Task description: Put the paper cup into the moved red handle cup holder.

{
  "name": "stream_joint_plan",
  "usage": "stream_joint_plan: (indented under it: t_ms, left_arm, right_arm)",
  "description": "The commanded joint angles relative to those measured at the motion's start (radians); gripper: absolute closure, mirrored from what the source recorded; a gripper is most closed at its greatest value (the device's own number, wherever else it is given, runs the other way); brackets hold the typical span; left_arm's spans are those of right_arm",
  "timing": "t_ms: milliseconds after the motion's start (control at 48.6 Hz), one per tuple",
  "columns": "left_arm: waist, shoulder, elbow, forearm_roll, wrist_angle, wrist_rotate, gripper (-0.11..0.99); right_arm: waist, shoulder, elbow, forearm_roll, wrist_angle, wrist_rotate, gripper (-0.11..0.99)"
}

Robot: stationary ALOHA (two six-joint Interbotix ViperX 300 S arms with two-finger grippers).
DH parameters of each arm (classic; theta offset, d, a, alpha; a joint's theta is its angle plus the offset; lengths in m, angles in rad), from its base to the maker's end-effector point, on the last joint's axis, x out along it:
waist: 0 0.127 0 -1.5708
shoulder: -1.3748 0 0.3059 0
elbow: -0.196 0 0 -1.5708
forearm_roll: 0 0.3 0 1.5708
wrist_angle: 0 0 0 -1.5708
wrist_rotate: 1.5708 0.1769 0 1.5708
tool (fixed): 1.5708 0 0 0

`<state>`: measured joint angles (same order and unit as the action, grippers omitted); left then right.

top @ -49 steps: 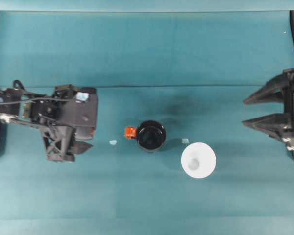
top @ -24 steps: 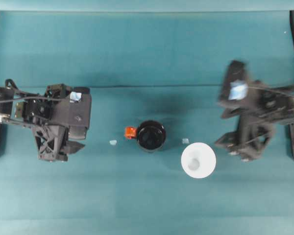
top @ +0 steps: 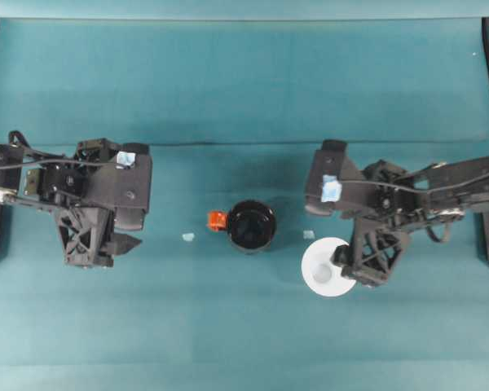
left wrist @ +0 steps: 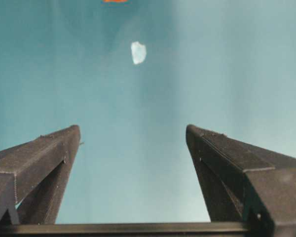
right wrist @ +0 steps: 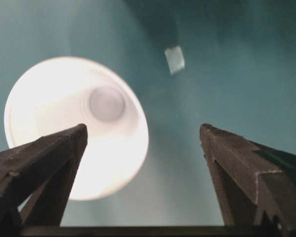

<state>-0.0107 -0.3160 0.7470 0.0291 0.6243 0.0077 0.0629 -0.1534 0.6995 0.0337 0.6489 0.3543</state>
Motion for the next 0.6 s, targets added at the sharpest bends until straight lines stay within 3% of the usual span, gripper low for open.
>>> stream_joint_plan:
  t_ms: [0, 576]
  left_arm:
    - [0.002, -0.006, -0.009, 0.003, -0.008, -0.002, -0.06]
    - [0.0, -0.005, -0.006, 0.002, -0.008, 0.0, -0.06]
  right_arm:
    - [0.003, 0.02, -0.008, 0.0, -0.026, 0.009, -0.04]
    - [-0.002, 0.078, -0.008, 0.0, -0.034, 0.011, -0.04]
